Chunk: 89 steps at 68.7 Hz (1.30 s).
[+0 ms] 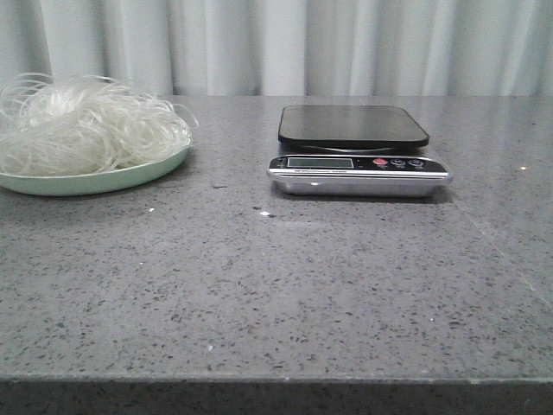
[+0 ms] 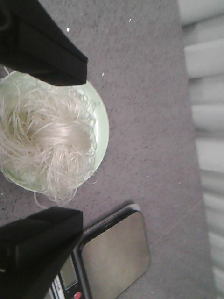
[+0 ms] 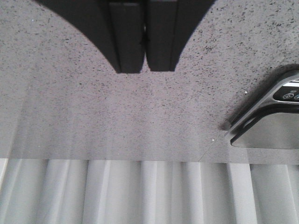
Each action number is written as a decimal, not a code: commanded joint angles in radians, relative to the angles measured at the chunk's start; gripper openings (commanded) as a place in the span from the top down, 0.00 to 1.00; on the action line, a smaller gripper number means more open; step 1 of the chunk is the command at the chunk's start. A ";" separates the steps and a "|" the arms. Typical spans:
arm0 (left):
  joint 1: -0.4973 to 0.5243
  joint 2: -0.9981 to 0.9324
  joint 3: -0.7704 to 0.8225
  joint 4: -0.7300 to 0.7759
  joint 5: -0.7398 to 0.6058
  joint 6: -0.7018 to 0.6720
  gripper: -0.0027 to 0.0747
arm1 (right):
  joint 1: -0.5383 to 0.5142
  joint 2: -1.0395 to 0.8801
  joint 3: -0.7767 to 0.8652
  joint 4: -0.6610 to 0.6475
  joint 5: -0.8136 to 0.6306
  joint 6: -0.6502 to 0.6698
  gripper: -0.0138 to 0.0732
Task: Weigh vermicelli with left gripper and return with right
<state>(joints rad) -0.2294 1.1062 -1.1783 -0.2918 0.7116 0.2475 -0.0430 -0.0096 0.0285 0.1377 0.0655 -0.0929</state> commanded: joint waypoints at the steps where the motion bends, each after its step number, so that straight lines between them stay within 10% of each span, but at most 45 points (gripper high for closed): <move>1: -0.031 0.087 -0.084 -0.027 0.000 0.014 0.20 | -0.007 -0.017 -0.009 -0.002 -0.083 -0.003 0.67; 50: -0.040 0.501 -0.152 0.054 0.090 0.014 0.22 | -0.007 -0.017 -0.009 -0.002 -0.079 -0.003 0.67; 62: -0.040 0.523 -0.152 0.054 0.130 0.014 0.39 | -0.007 -0.017 -0.009 -0.002 -0.074 -0.003 0.67; 75: -0.040 0.523 -0.160 0.054 0.135 0.014 0.79 | -0.007 -0.017 -0.009 -0.002 -0.074 -0.003 0.67; 89: -0.040 0.523 -0.218 0.054 0.179 0.014 0.78 | -0.007 -0.017 -0.009 -0.002 -0.074 -0.003 0.67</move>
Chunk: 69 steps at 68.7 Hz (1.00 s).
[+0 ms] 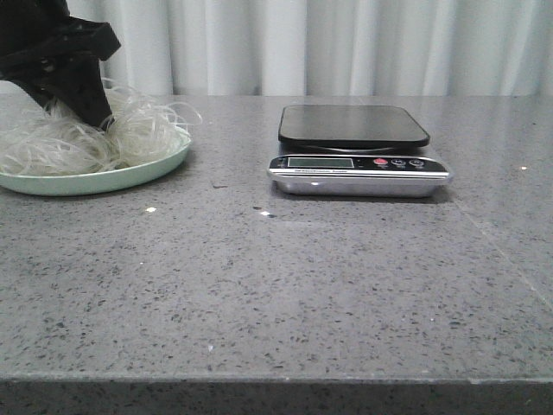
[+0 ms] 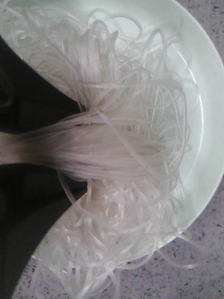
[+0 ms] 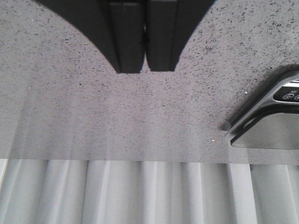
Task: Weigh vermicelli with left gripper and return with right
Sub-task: 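Lower the left gripper into the vermicelli and close on the bundle, then lift the vermicelli with the left gripper and carry it onto the scale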
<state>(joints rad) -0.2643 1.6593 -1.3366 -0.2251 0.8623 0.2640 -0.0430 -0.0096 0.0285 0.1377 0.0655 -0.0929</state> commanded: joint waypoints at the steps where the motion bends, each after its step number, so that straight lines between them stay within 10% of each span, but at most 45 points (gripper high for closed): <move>1: -0.005 -0.030 -0.060 -0.013 0.028 -0.003 0.78 | -0.007 -0.017 -0.009 -0.002 -0.074 -0.003 0.67; 37: -0.012 -0.030 -0.462 -0.095 0.191 -0.003 0.78 | -0.007 -0.017 -0.009 -0.002 -0.074 -0.003 0.67; 69: -0.295 0.039 -0.578 -0.078 -0.112 -0.002 0.78 | -0.007 -0.017 -0.009 -0.002 -0.074 -0.003 0.67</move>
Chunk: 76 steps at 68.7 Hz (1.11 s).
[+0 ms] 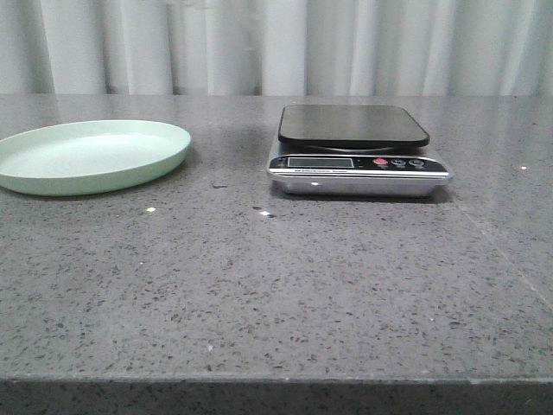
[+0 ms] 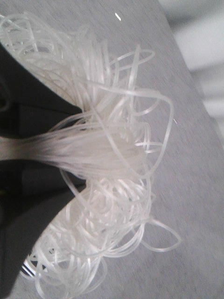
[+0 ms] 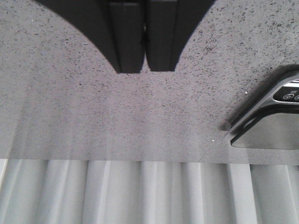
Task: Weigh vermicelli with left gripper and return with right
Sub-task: 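Lift the vermicelli with the left gripper and carry it onto the scale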
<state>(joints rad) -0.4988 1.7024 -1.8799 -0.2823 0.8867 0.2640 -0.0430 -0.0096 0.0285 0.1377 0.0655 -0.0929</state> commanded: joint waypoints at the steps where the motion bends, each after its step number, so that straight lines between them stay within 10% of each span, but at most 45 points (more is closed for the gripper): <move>1: -0.073 0.007 -0.035 -0.021 -0.146 -0.002 0.78 | -0.007 -0.017 -0.009 -0.002 -0.074 -0.003 0.67; 55: -0.166 0.271 -0.035 -0.001 -0.265 -0.002 0.76 | -0.007 -0.017 -0.009 0.009 -0.073 -0.003 0.67; 76: -0.166 0.269 -0.035 -0.001 -0.253 -0.002 0.41 | -0.007 -0.017 -0.009 0.009 -0.072 -0.003 0.67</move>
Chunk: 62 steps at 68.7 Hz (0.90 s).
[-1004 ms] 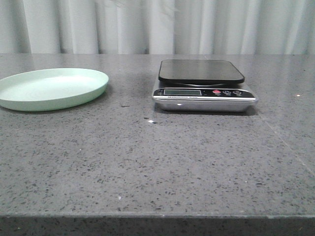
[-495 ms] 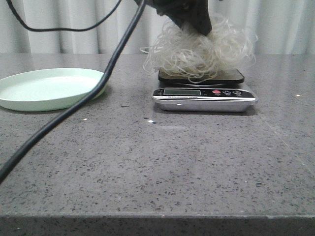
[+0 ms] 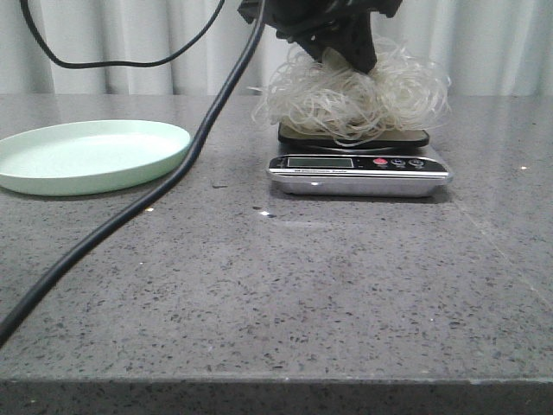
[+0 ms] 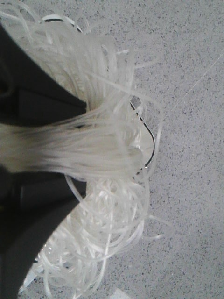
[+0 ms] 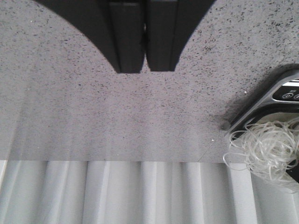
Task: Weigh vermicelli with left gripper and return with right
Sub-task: 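Lift the vermicelli with the left gripper and carry it onto the scale, then open the left gripper to release the vermicelli and withdraw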
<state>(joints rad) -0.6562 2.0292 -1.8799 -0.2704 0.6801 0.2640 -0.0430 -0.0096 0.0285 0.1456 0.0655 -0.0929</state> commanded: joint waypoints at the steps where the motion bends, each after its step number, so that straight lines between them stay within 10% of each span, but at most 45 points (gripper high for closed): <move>1: -0.009 -0.057 -0.035 -0.013 -0.047 -0.002 0.41 | -0.007 -0.017 -0.009 0.001 -0.072 -0.003 0.67; 38: 0.028 -0.254 -0.035 0.008 0.002 -0.002 0.27 | -0.007 -0.017 -0.009 0.001 -0.072 -0.003 0.67; 62: 0.216 -0.542 0.112 0.105 -0.001 -0.068 0.41 | -0.007 -0.017 -0.009 0.001 -0.072 -0.003 0.67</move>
<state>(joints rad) -0.4957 1.6130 -1.8150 -0.1972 0.7441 0.2325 -0.0430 -0.0096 0.0285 0.1456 0.0673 -0.0929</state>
